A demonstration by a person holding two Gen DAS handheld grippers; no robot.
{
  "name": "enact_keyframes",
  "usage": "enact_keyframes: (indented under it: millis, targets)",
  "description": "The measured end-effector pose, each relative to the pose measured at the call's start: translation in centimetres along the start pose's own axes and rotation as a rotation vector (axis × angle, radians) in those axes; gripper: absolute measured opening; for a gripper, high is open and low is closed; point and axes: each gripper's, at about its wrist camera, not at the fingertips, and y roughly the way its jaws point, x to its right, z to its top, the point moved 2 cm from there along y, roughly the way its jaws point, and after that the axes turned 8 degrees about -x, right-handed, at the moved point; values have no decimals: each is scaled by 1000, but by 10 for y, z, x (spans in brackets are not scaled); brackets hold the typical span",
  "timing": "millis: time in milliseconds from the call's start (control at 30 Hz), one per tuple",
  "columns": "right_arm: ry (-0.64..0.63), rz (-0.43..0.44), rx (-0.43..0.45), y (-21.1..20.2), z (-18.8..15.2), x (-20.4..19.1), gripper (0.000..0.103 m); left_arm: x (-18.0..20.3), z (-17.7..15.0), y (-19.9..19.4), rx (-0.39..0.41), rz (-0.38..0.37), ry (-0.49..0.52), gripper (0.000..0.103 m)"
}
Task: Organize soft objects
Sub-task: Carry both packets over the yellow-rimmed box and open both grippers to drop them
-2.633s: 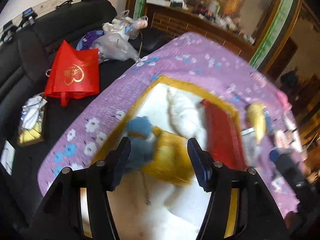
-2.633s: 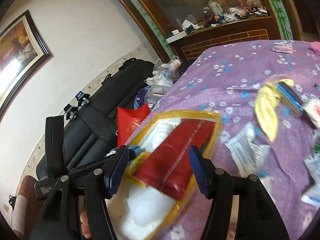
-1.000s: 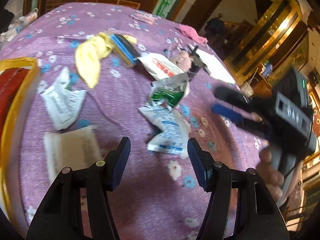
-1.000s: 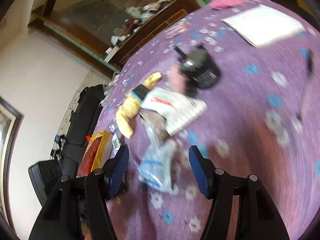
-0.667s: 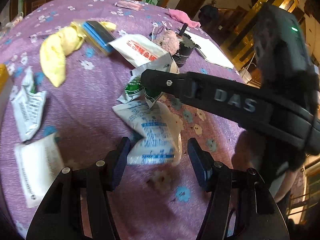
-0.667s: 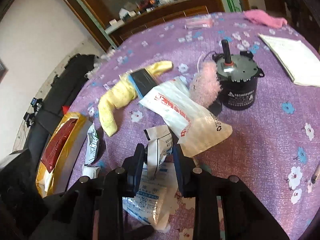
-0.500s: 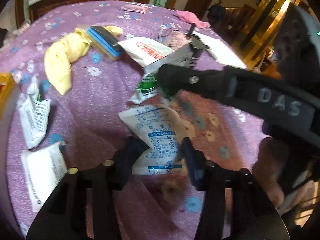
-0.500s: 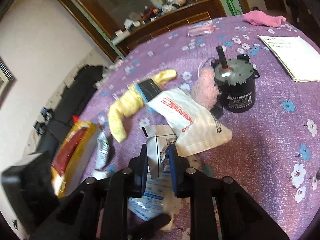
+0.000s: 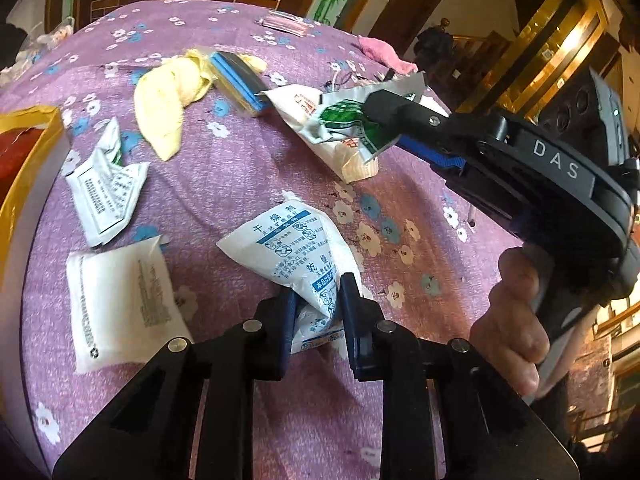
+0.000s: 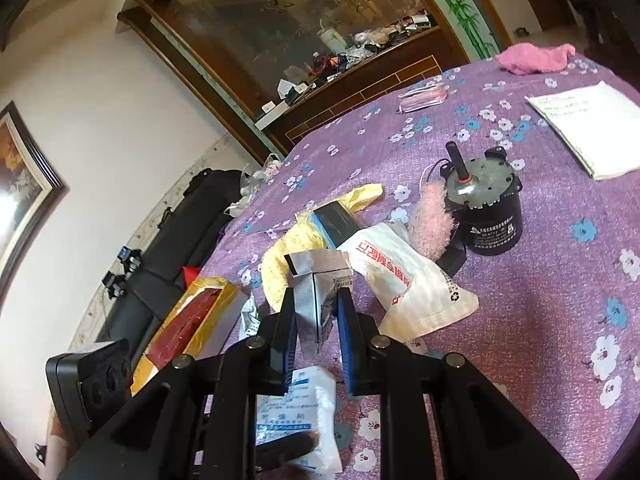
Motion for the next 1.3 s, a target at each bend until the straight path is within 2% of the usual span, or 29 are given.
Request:
enact_keyframes:
  millis: [200, 367, 567, 767, 1000, 1300]
  targets:
    - [4, -2, 42, -16, -7, -2, 17, -5, -8, -11, 3, -78, -36, 20]
    - [92, 25, 53, -36, -31, -4, 17, -7, -17, -19, 5, -119, -43, 20]
    - [151, -18, 72, -46, -44, -7, 17, -14, -23, -38, 29, -168, -65, 20]
    - [138, -8, 79, -43, -46, -28, 17, -29, -26, -66, 76, -189, -98, 20]
    - [115, 9, 68, -34, -49, -56, 17, -53, -26, -105, 186, -213, -142, 20]
    - [26, 6, 26, -11, -50, -102, 17, -85, -27, -152, 280, -198, -185, 20]
